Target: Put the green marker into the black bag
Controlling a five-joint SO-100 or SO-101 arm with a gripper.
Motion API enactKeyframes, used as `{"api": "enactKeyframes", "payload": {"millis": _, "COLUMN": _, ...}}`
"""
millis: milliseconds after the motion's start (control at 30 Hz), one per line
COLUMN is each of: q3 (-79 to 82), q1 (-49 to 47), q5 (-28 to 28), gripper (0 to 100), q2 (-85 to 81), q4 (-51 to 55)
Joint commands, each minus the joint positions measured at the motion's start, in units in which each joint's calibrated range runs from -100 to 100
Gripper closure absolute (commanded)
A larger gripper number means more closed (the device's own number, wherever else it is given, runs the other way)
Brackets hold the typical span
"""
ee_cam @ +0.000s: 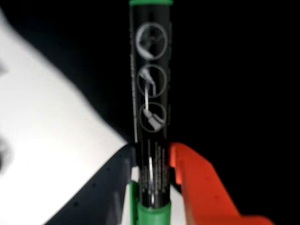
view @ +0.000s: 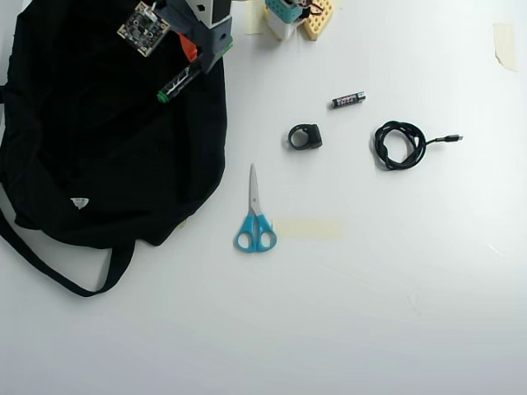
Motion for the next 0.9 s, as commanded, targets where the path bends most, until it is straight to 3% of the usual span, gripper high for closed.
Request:
{"api": "enactKeyframes", "payload": {"millis": 0, "q3": -3.02, "q1": 8.57, "q5": 0.40, "gripper": 98, "q2": -0.94, "q4": -3.16}}
{"api": "enactKeyframes", "payload": {"millis": 133, "q3": -5.81, "q1": 13.58, "q5": 0.40, "gripper": 98, "q2": 8.02, "q4": -16.00}}
{"api": "enactKeyframes", "payload": {"millis": 267, "q3": -27.55, "q1": 16.87, "q5": 0.40, "gripper": 98, "q2": 31.34, "q4": -15.65}}
{"api": "enactKeyframes", "payload": {"millis": 367, "q3": -36.17, "q1": 17.99, "q5": 0.40, "gripper": 98, "q2": 38.64, "q4": -15.65}}
{"api": "enactKeyframes", "payload": {"millis": 467, "q3": -36.62, "q1": 17.99, "q5": 0.45, "gripper": 97, "q2": 39.39, "q4": -15.65}}
{"api": "enactKeyframes", "payload": {"millis": 600, "q3": -36.71, "q1": 15.52, "q5": 3.55, "gripper": 84, "q2": 38.14, "q4": -10.48}}
{"api": "enactKeyframes", "payload": {"millis": 867, "q3": -36.98, "q1": 12.83, "q5": 2.24, "gripper": 87, "q2": 37.98, "q4": -8.24}}
